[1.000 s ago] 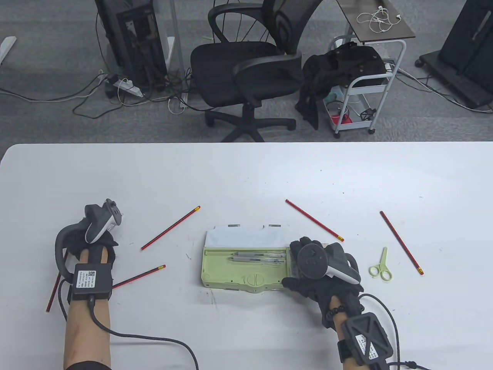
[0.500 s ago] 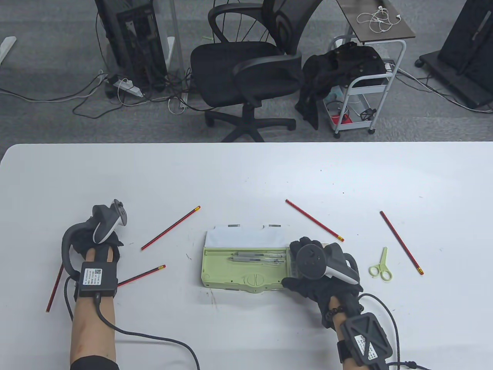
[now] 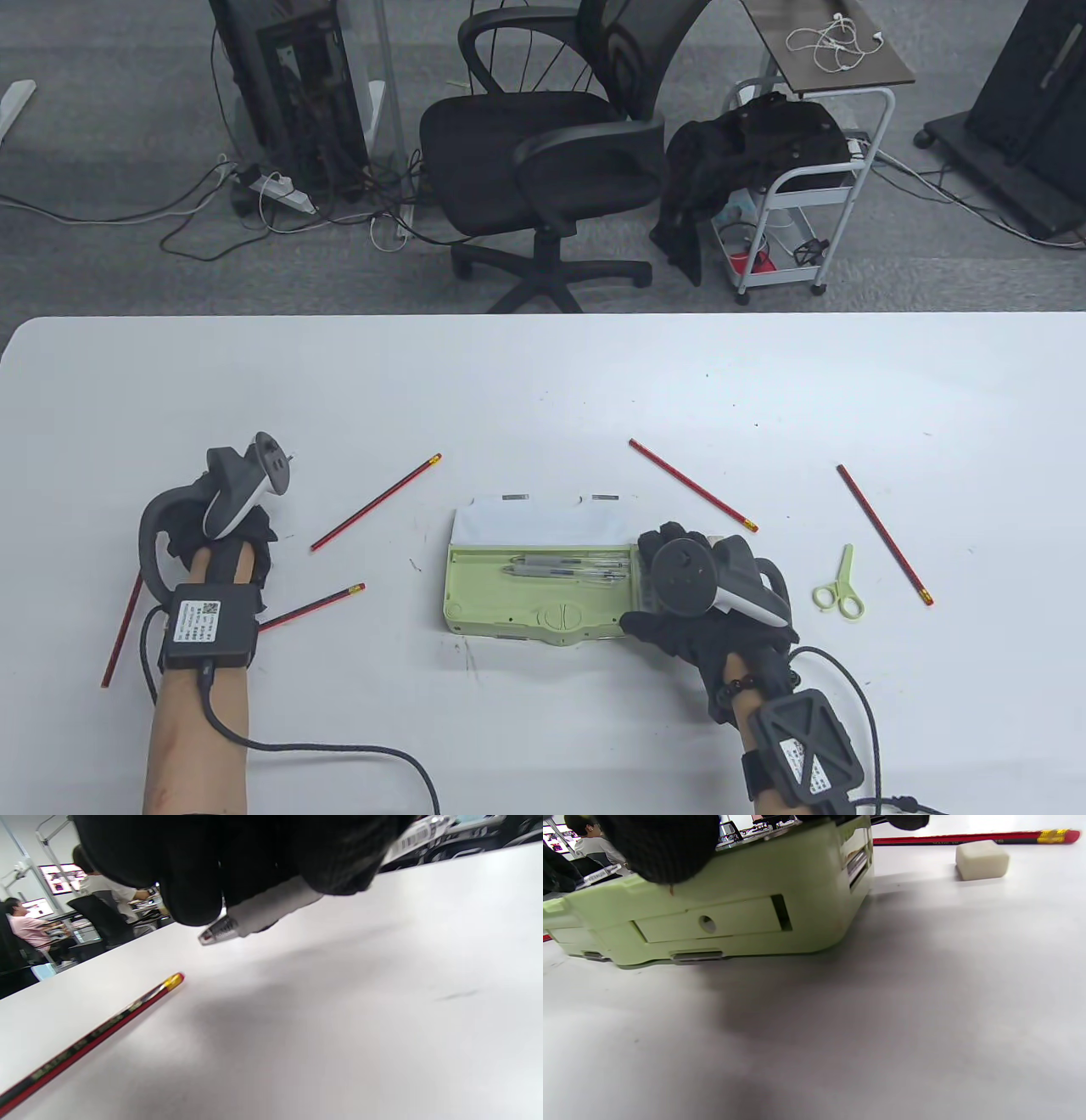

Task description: Organize multifunction pencil case

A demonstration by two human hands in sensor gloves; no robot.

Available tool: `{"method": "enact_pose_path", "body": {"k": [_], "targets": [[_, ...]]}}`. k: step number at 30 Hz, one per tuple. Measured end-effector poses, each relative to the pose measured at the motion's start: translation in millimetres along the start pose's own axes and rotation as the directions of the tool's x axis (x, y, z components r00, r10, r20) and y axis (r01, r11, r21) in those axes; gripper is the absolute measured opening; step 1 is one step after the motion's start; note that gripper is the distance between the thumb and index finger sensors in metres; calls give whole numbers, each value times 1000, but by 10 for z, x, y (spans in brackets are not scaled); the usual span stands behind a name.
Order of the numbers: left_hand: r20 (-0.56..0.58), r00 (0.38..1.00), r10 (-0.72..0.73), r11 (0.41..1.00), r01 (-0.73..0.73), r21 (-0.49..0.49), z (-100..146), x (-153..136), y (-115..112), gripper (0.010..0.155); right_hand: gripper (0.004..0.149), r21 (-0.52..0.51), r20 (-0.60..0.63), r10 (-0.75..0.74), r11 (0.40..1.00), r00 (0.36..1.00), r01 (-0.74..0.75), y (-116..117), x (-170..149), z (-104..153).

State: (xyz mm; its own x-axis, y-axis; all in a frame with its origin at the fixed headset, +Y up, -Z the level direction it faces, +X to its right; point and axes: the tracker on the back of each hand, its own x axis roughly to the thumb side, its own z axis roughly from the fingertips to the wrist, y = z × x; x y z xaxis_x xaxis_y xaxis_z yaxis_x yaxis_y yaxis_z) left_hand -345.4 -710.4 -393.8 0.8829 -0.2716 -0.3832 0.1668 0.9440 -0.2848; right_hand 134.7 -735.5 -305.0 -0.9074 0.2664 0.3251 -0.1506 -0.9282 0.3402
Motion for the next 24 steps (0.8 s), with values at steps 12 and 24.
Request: {"method": "enact_pose_path", "body": {"k": [12, 24], "targets": [[339, 935, 103, 984, -146, 103, 982, 434, 512, 47, 95, 9, 11, -46, 999, 999, 46, -6, -23, -9], [639, 764, 88, 988, -149, 42, 1827, 1357, 611, 46, 90, -2, 33, -151, 988, 988, 152, -42, -136, 5]]}}
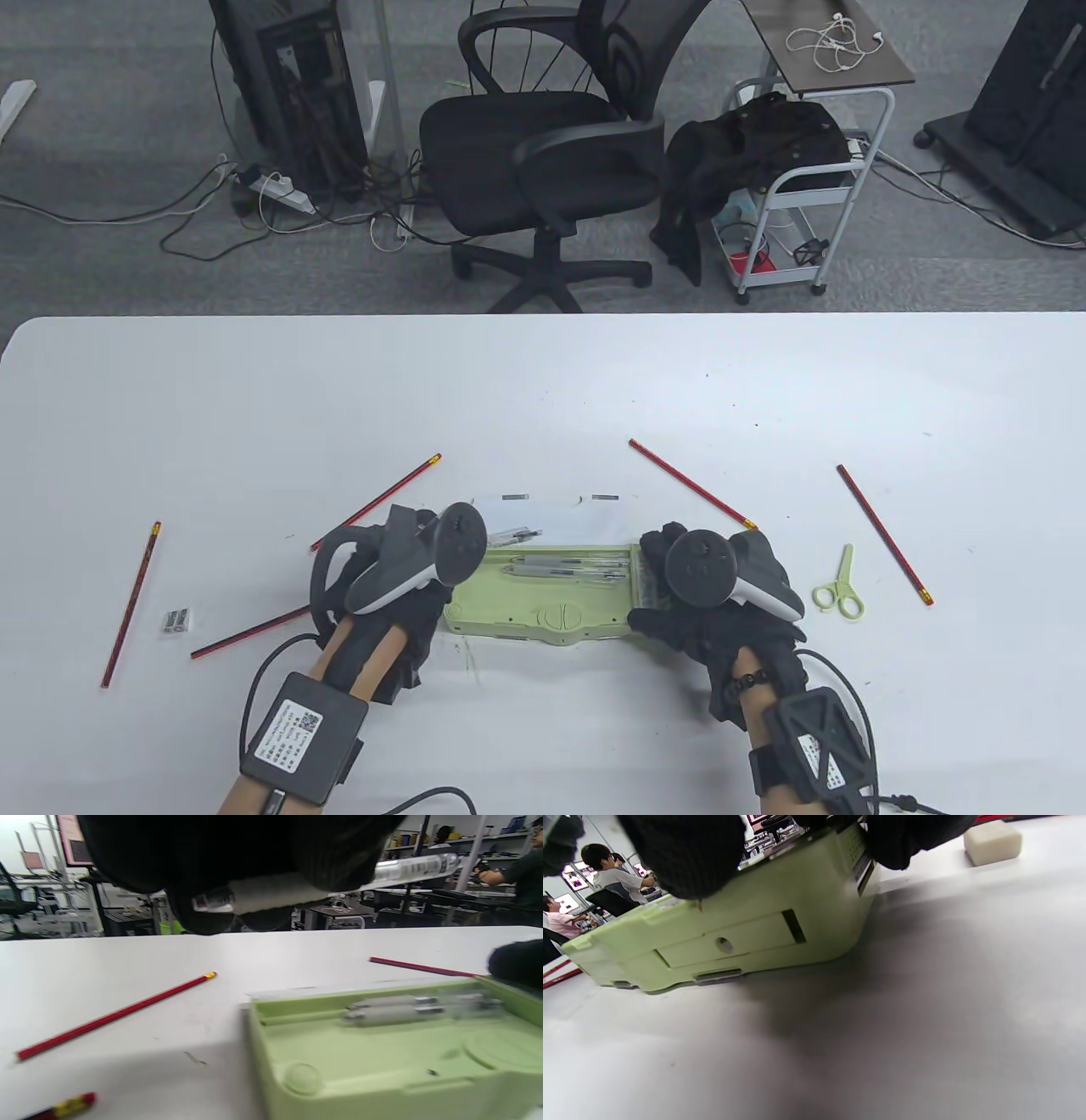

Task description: Organize multifunction pencil case

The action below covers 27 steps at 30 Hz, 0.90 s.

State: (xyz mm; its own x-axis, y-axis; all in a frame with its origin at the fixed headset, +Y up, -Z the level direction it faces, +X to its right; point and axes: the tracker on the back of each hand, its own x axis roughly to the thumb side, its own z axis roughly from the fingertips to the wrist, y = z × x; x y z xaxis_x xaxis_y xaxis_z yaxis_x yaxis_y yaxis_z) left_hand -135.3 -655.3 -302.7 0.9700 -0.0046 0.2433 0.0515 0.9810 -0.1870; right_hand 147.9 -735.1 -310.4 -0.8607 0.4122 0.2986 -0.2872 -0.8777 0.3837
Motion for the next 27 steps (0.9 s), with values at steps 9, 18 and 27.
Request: {"method": "enact_pose_path", "body": {"k": [9, 18, 27], "targets": [[76, 997, 3, 999, 1, -50, -187, 423, -343, 45, 86, -21, 22, -104, 994, 994, 105, -25, -120, 35], [89, 993, -74, 997, 77, -32, -273, 626, -459, 44, 85, -22, 22, -104, 994, 994, 105, -28, -124, 36], [76, 991, -113, 993, 111, 36, -285, 713, -469, 43, 85, -20, 20, -93, 995, 995, 93, -29, -112, 35]]}}
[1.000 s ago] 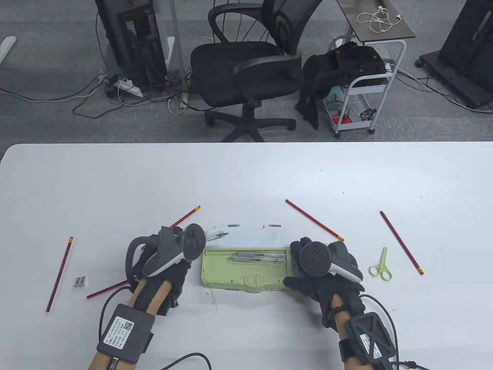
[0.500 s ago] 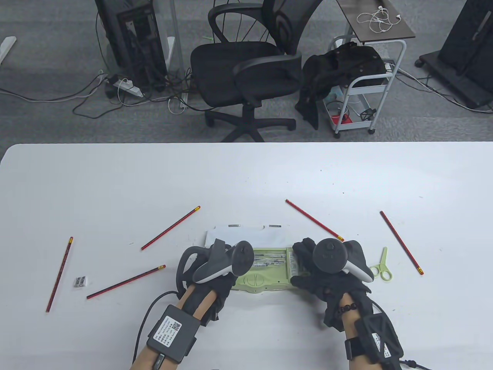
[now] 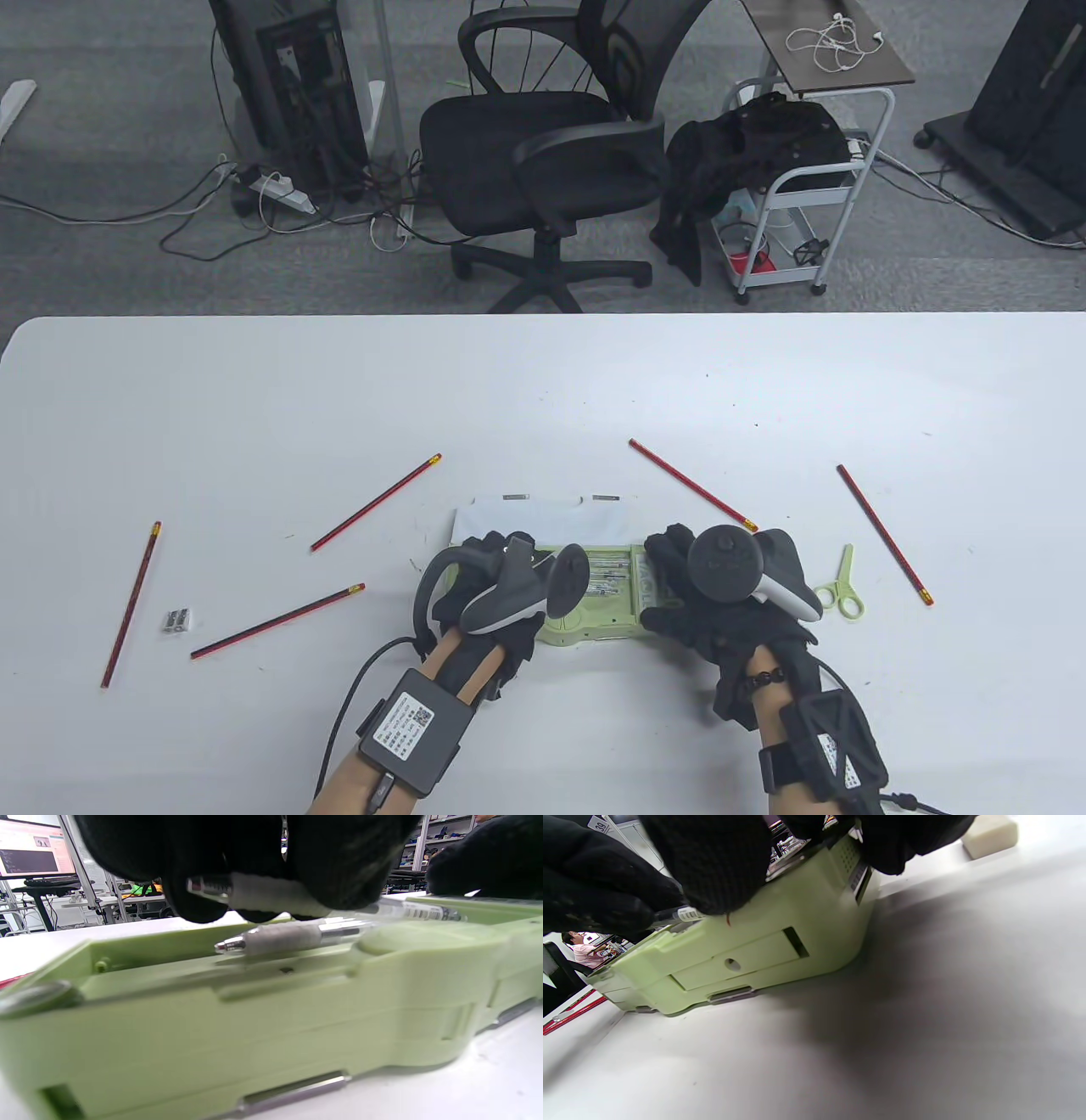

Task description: Organize multifunction pencil case

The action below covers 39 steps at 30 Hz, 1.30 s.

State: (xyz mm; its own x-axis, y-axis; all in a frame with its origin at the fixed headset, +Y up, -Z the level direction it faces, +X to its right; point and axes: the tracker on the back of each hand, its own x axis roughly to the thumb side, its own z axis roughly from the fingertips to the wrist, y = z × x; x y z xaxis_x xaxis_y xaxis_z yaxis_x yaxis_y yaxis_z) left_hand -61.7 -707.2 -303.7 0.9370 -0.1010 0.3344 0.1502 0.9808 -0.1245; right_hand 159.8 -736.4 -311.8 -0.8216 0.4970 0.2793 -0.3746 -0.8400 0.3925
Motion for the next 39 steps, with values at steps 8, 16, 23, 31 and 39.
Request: {"method": "enact_pose_path", "body": {"k": [8, 16, 23, 31, 39], "targets": [[13, 1000, 9, 1000, -9, 16, 3, 82, -23, 43, 85, 3, -1, 7, 1000, 1000, -7, 3, 7, -3], [2, 1000, 17, 1000, -17, 12, 30, -25, 35, 46, 85, 6, -2, 13, 1000, 1000, -13, 3, 13, -4], [-78, 992, 102, 994, -98, 54, 174, -510, 301, 53, 85, 8, -2, 15, 1000, 1000, -15, 3, 16, -6], [-242, 948, 208, 974, -178, 139, 569, -1460, 620, 58, 85, 9, -4, 18, 1000, 1000, -18, 3, 18, -7], [-484, 862, 149, 988, -151, 35, 949, -2417, 330, 61, 85, 10, -6, 25, 1000, 1000, -25, 4, 23, -6]]}}
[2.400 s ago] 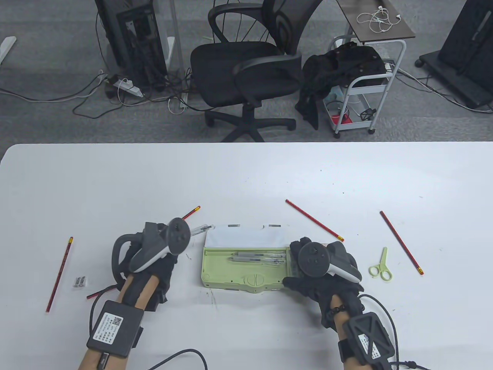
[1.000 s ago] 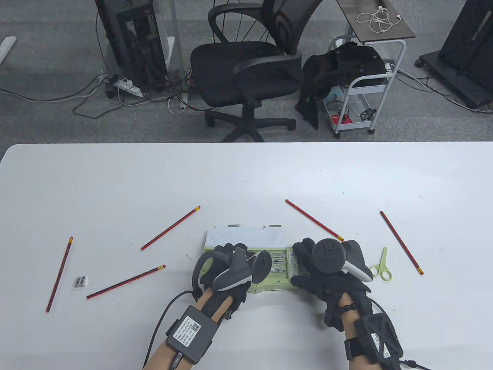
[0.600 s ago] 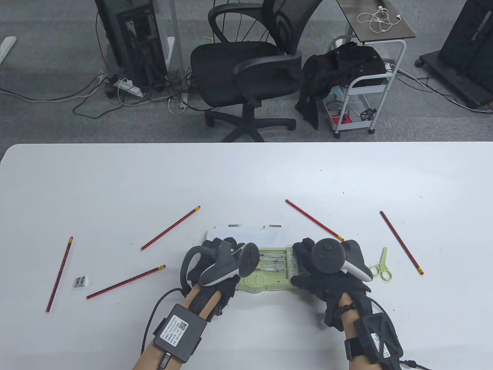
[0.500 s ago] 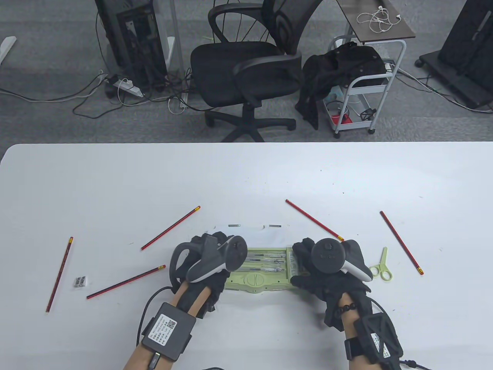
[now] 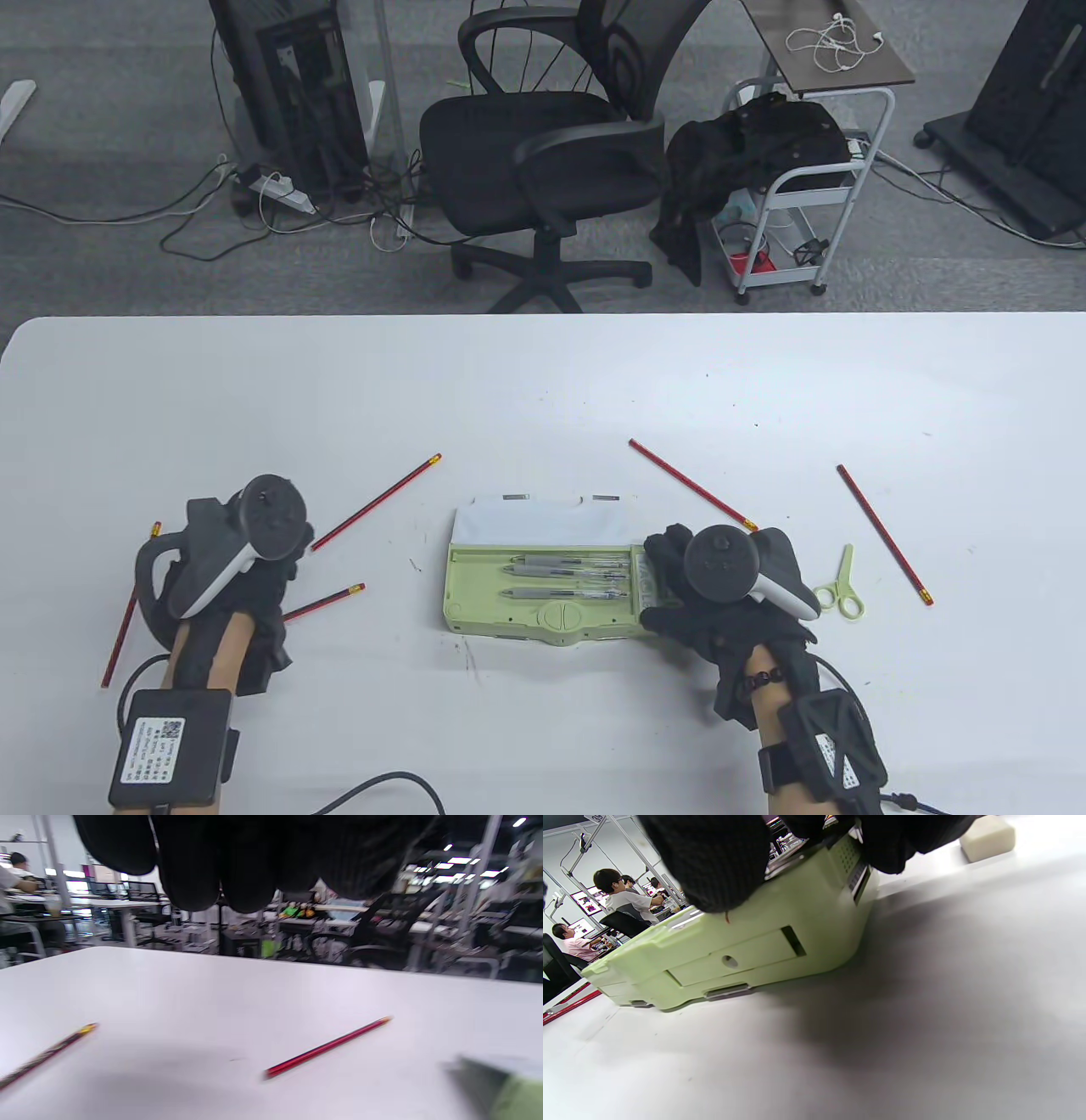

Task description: Organize multifunction pencil case

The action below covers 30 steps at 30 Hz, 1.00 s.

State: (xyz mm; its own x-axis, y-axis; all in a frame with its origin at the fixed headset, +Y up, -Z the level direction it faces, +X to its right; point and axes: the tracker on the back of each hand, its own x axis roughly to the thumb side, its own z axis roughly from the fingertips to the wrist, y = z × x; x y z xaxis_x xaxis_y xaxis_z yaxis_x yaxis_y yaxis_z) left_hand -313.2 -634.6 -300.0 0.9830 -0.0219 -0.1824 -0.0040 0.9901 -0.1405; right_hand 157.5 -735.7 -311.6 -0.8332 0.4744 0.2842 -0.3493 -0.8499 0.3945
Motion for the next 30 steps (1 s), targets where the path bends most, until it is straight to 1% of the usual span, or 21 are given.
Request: {"method": "enact_pose_path", "body": {"k": [1, 5, 8, 13, 18, 26, 30], "targets": [[-24, 1000, -17, 999, 16, -38, -20, -114, -72, 61, 84, 0, 0, 1, 1000, 1000, -1, -1, 0, -1], [-116, 989, -91, 989, 77, -123, -64, -421, -310, 62, 84, 0, 0, 3, 1000, 1000, -3, -1, -1, -1], [-181, 972, -152, 975, 118, -187, -94, -596, -468, 63, 85, 0, -1, 4, 1000, 1000, -4, 0, 0, 0], [-250, 935, -253, 949, 190, -250, -114, -770, -663, 63, 84, -1, -3, 9, 1000, 1000, -9, 2, 4, 1], [-271, 903, -334, 923, 255, -287, -134, -833, -797, 62, 85, -1, -4, 12, 1000, 1000, -12, 3, 6, 3], [-257, 896, -362, 910, 281, -305, -177, -798, -945, 58, 84, 0, -4, 14, 1000, 1000, -14, 2, 8, 5], [-266, 881, -391, 899, 303, -316, -201, -783, -983, 57, 84, 0, -4, 14, 1000, 1000, -14, 2, 8, 5]]}}
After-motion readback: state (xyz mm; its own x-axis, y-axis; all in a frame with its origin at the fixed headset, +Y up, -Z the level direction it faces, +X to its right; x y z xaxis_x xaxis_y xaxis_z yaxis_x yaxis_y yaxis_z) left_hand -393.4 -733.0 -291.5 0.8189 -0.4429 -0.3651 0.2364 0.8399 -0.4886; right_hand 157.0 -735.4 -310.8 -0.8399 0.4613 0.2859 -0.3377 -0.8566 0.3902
